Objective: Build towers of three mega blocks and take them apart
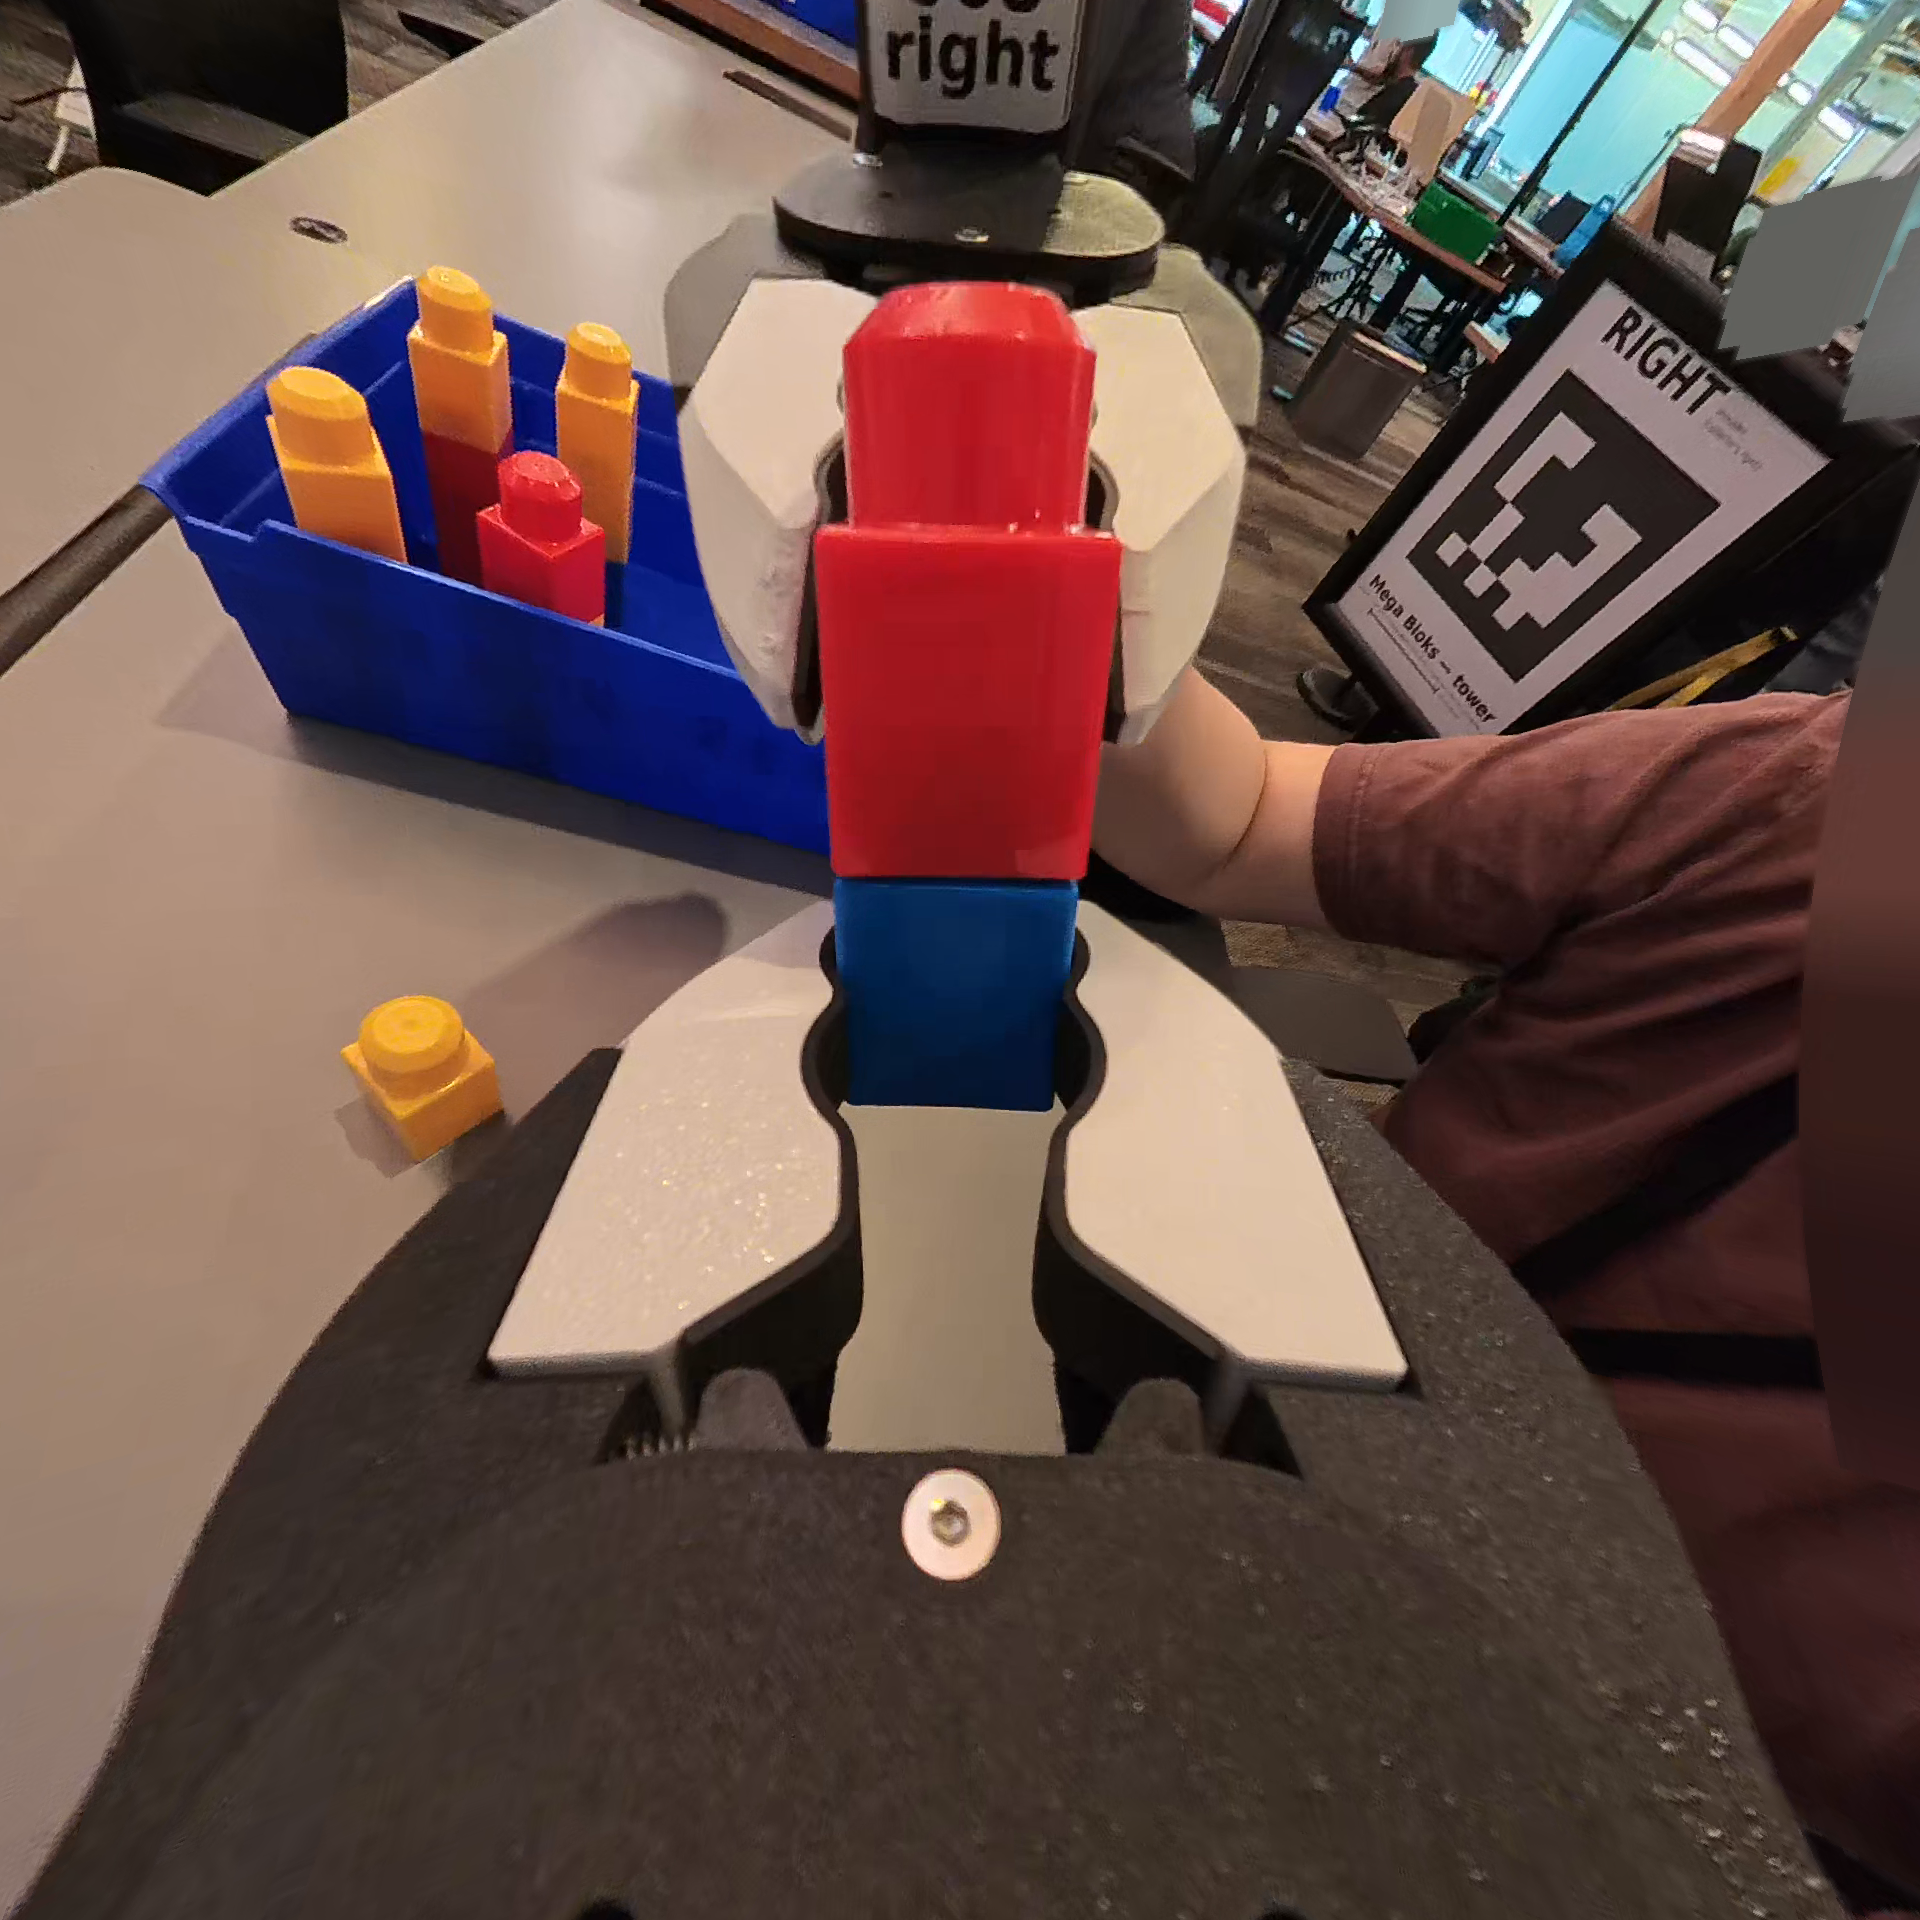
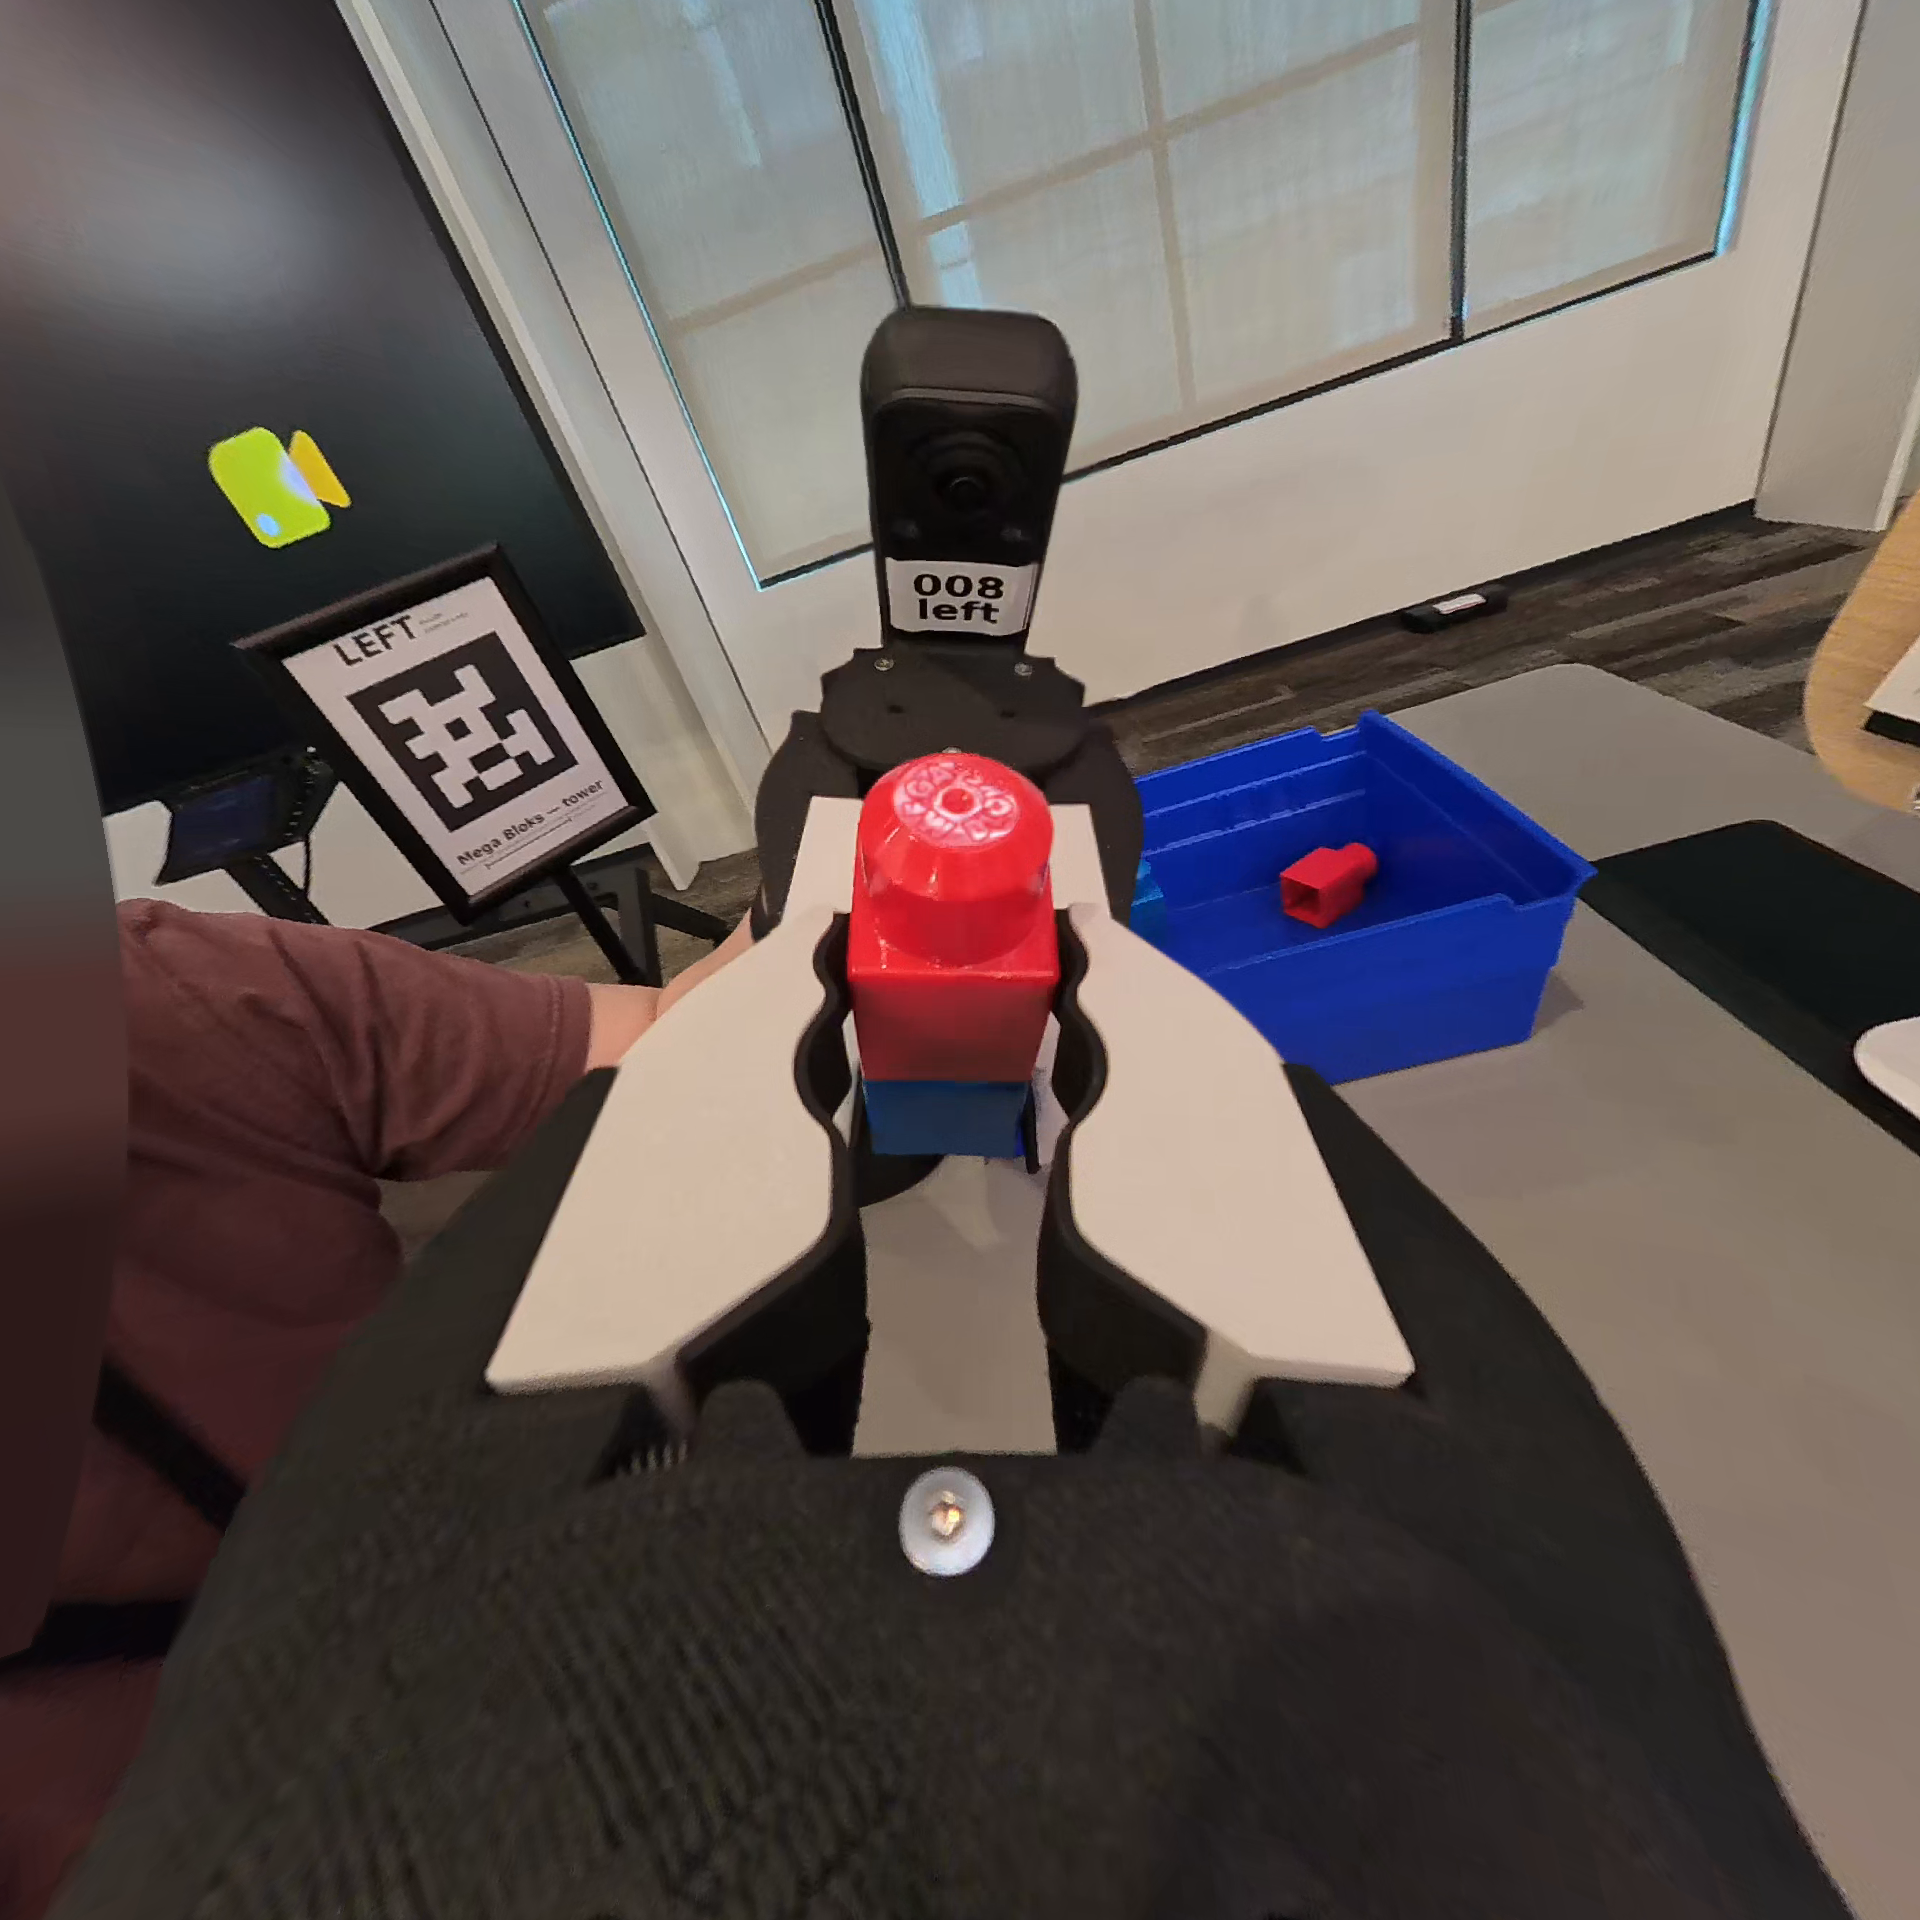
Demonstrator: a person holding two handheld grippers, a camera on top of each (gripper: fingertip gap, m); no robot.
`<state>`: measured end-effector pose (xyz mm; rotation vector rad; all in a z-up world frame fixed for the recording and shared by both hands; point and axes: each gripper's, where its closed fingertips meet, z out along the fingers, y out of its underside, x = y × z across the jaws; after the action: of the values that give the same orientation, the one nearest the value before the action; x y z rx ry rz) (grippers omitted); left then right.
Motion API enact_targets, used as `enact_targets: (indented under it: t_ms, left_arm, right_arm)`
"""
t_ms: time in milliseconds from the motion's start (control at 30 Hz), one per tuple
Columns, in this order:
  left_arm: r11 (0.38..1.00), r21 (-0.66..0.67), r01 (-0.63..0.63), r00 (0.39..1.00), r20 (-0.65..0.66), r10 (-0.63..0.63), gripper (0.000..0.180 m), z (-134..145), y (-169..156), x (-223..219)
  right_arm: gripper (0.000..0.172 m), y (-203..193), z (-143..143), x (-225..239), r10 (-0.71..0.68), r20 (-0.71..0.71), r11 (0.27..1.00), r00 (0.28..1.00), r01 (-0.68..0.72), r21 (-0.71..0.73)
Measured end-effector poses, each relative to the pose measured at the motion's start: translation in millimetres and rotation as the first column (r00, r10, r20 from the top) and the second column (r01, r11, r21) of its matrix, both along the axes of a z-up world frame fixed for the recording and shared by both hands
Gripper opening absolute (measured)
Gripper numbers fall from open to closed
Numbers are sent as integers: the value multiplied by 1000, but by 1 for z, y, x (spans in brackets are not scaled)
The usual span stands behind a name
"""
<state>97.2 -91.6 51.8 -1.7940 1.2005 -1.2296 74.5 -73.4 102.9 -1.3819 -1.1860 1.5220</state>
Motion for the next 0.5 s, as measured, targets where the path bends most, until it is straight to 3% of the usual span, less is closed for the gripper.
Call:
enact_targets:
  t_ms: [267, 500]
  left_arm:
    - [1000, 12, 27, 994, -110, -25, 35, -13, -5, -6]
    - [1000, 8, 15, 993, -116, -14, 35, -13, -5, -6]
  right_arm:
    - [37, -8, -16, -2, 36, 115, 998, 993, -42, 48]
    - [37, -8, -17, -2, 16, 128, 997, 992, -26, 75]
